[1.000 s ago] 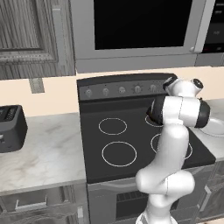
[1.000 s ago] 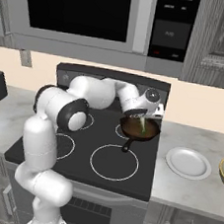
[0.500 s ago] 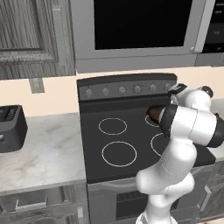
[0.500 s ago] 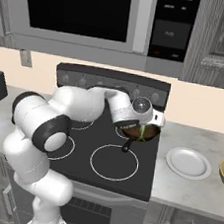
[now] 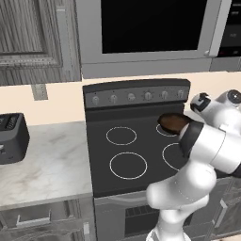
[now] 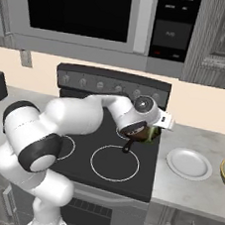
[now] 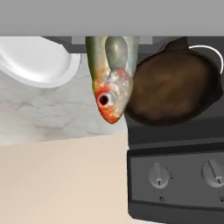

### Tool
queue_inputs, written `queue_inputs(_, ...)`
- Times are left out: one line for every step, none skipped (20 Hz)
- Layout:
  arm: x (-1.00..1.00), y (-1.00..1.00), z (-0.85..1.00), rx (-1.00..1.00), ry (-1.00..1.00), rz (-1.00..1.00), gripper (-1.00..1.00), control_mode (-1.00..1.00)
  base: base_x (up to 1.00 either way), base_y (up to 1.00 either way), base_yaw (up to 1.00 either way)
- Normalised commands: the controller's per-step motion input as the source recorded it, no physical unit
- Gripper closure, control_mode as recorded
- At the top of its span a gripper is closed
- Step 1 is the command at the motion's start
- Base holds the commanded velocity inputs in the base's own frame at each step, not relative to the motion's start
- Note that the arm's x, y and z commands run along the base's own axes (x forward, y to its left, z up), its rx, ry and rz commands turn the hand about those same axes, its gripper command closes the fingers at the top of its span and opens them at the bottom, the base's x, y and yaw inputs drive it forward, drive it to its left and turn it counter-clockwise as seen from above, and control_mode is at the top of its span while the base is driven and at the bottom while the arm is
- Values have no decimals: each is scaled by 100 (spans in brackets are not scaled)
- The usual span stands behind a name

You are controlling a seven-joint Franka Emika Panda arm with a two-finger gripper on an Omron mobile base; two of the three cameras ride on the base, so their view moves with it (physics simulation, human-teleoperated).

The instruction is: Place the fish on the plate and place the avocado on the same plate.

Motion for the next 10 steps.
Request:
queue_inputs(-48, -58, 0, 0, 0, -6, 100, -100, 0, 0, 0)
queue_inputs(-44, -55, 0, 0, 0, -4, 100, -100, 0, 0, 0)
queue_inputs(-41, -49, 0, 0, 0, -1, 100, -100, 0, 0, 0)
queue_inputs(-38, -44, 0, 0, 2, 0, 100, -100, 0, 0, 0)
queue_inputs(-37, -44, 0, 0, 3, 0, 100, -100, 0, 0, 0)
queue_inputs(-39, -44, 0, 0, 4, 0, 100, -100, 0, 0, 0)
queue_inputs(-37, -41, 0, 0, 5, 0, 100, -100, 0, 0, 0)
queue_inputs(-36, -39, -1, 0, 4, 0, 100, -100, 0, 0, 0)
queue_inputs(-36, -39, -7, 0, 4, 0, 100, -100, 0, 0, 0)
queue_inputs(-35, -40, -19, 0, 3, 0, 100, -100, 0, 0, 0)
